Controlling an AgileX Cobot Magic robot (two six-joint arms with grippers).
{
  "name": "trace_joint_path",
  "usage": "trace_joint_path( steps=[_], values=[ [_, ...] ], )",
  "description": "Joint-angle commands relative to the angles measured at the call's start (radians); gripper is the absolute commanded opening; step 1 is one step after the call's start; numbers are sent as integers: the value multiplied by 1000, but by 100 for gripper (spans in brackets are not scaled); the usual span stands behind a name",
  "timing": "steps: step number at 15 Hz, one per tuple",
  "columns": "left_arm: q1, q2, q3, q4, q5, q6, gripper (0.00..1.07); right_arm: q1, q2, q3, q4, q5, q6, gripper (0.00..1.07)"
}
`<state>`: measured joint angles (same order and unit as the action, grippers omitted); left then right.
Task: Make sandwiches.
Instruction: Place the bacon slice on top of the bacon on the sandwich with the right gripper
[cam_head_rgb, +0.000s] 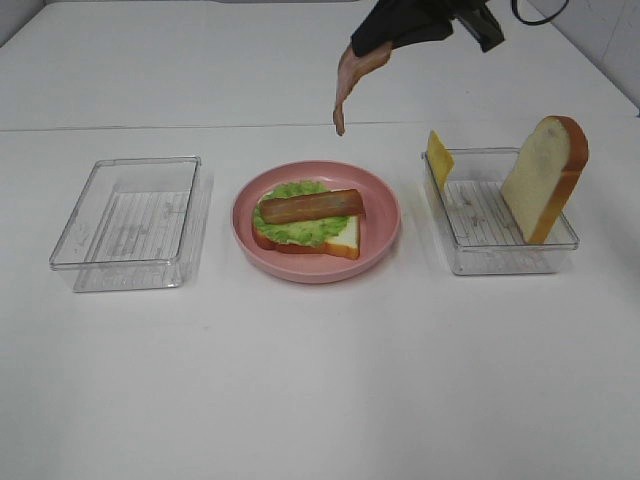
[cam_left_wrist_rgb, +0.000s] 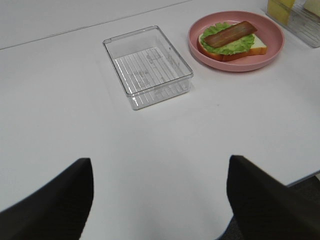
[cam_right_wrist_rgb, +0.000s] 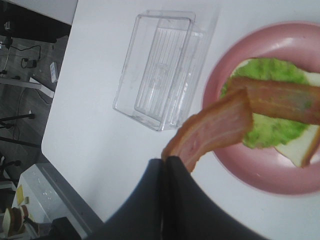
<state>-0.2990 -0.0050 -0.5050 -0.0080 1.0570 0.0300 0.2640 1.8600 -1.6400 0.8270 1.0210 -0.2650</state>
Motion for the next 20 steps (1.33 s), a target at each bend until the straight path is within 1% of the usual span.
trace_joint_path(
  steps=[1, 2, 4, 6, 7, 9, 11, 14, 17, 19, 20],
  values=[
    [0, -21, 6, 2, -11, -7, 71, 79, 33, -1, 22, -117, -12, 0],
    [0, -21, 6, 2, -11, -7, 71, 110, 56, -1, 28, -170, -9, 0],
    [0, -21, 6, 2, -11, -7, 71, 156, 115, -1, 89, -262, -9, 0],
    [0, -21, 6, 2, -11, -7, 71, 170, 183, -1, 180, -324, -11, 0],
    [0, -21, 6, 2, -11, -7, 71, 168, 233, -1, 253, -365, -14, 0],
    [0, -21, 6, 2, -11, -7, 71, 167, 287, -1, 281, -418, -14, 0],
    [0, -21, 6, 2, -11, -7, 71, 167, 320, -1, 281, -425, -14, 0],
    [0, -21, 6, 2, -11, -7, 71, 163, 325, 0, 205, -421, -3, 0],
    [0, -21, 6, 2, -11, -7, 71, 163, 325, 0, 64, -402, 111, 0],
    [0, -21, 6, 2, -11, -7, 71, 163, 325, 0, -78, -403, 243, 0],
    [0, -21, 6, 2, -11, -7, 71, 163, 322, 0, -222, -388, 343, 3]
  ],
)
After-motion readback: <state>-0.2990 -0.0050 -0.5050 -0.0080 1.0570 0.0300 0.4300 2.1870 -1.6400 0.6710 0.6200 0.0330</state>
